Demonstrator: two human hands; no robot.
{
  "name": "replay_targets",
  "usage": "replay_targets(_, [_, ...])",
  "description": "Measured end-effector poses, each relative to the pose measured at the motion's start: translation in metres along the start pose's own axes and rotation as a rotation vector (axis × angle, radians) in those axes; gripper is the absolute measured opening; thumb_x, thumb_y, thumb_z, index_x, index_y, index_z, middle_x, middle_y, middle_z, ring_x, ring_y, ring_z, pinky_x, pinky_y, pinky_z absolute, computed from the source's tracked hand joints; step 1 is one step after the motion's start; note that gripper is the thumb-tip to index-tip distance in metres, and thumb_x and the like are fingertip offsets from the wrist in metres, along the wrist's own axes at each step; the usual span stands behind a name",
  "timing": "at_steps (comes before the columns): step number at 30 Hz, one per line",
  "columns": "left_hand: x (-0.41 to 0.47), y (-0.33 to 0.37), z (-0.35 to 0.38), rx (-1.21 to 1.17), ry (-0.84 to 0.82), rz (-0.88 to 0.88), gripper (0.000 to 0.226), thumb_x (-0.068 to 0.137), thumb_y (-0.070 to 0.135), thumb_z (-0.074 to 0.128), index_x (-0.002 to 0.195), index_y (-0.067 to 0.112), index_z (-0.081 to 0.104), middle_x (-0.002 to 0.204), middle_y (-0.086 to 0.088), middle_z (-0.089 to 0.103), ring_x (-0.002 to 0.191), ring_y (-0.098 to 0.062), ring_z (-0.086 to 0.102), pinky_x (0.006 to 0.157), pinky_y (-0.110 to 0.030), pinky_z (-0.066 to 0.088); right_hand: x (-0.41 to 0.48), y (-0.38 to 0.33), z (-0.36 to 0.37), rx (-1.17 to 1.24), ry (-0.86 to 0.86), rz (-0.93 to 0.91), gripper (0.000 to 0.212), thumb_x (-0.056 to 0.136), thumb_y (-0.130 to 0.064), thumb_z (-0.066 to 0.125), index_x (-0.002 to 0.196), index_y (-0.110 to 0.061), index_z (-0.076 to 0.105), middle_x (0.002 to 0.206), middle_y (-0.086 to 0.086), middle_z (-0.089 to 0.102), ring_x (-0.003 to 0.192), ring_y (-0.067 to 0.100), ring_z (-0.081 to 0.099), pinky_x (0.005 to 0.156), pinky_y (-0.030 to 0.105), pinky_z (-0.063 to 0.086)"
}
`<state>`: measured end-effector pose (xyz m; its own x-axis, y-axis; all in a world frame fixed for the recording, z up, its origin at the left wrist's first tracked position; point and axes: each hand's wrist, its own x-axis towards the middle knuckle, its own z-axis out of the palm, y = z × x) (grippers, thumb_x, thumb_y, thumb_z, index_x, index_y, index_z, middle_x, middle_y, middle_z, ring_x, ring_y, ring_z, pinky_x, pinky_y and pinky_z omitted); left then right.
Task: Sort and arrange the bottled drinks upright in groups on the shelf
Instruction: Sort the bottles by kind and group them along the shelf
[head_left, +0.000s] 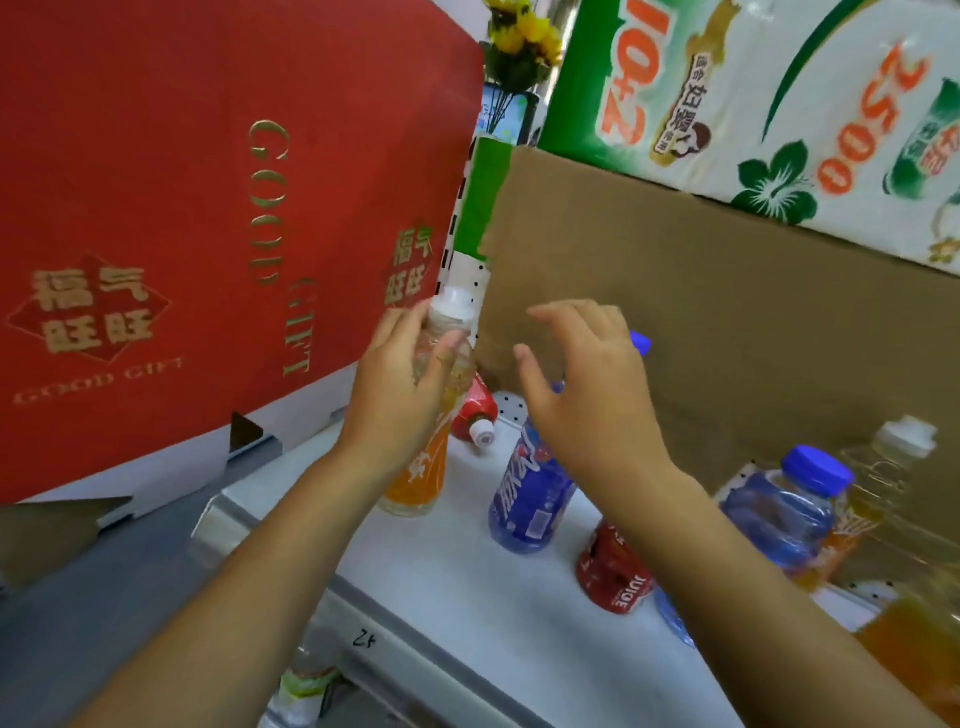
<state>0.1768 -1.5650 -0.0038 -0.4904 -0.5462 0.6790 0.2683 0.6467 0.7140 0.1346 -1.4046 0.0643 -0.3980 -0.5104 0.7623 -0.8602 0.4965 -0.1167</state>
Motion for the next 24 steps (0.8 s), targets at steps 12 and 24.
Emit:
replay_targets(12, [-0.02,-0.065,-0.008,-0.099,-0.114,-0.227,0.071,0.098,0.051,0.053,0.158,0.033,0.017,0.155,0.006,0.038,0.134,-0.004,0.039,0.105,-0.021,0.032,-0.04,-0.007,0.101,0.176,-0.455,0.637,0.053,0.101,-0.01,0.051,0.151,-0.01,0.032,0.149,0.014,0.042,0.138,0.03,0.043,0.113,0.037,0.038])
replay_targets(24, [-0.029,-0.087,0.0,-0.108,-0.217,-0.377,0.057,0.097,0.049,0.053,0.141,0.022,0.029,0.131,0.009,0.049,0.112,-0.009,0.05,0.073,-0.005,0.034,-0.023,0.027,0.195,0.257,-0.254,1.091,0.046,0.1,-0.023,0.059,0.14,-0.011,0.04,0.139,0.015,0.055,0.127,0.034,0.055,0.106,0.049,0.048])
